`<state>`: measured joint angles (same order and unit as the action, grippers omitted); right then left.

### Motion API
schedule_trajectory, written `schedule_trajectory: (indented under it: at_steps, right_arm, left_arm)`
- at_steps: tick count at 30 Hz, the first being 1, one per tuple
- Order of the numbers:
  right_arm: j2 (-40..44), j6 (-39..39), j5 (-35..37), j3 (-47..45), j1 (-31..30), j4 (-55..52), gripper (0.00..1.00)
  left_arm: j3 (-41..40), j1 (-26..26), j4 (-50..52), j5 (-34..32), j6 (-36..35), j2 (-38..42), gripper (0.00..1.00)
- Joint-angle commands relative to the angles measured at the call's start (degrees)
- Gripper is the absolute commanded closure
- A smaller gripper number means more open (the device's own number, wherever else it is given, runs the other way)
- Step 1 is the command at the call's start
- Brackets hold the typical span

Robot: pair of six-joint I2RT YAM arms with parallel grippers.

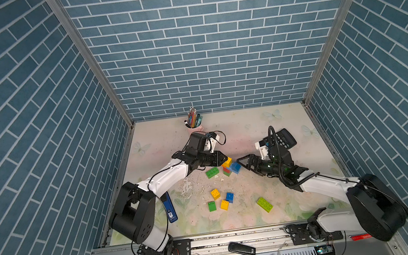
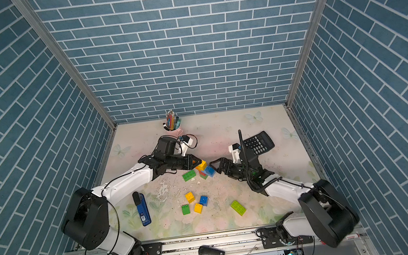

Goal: Assemble a fork with lego
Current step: Assemble the lego brick with the lego brick, then pick up the lego brick from the center of the board.

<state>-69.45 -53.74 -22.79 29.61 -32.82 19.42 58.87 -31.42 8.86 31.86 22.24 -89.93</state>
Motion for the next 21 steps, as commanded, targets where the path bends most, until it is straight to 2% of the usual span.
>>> schedule_trajectory:
  at_steps: [1,4,7,12,18,21]
  right_arm:
    - [6.9,15.0,16.7,4.5,0.2,-27.1,0.07]
    - [8.4,19.7,27.9,9.3,0.2,-42.7,0.14]
    - [6.0,24.3,31.1,12.4,0.2,-51.7,0.2]
    - [1.3,27.9,27.9,13.5,1.6,-55.1,0.22]
    - [-3.7,29.7,21.6,12.9,3.7,-50.8,0.24]
    - [-5.3,30.9,21.5,13.1,4.5,-49.5,0.32]
  left_arm:
    - [-0.9,0.1,6.6,-2.3,-0.9,-0.8,0.76]
    - [-0.7,0.1,6.6,-2.2,-0.9,-1.0,0.76]
    - [-0.6,0.1,6.4,-2.0,-0.8,-1.3,0.76]
    - [-0.5,0.1,6.4,-2.1,-0.7,-1.2,0.76]
    - [-0.3,0.1,6.6,-2.1,-0.7,-1.3,0.76]
    - [-0.2,0.1,6.9,-2.1,-1.0,-1.3,0.76]
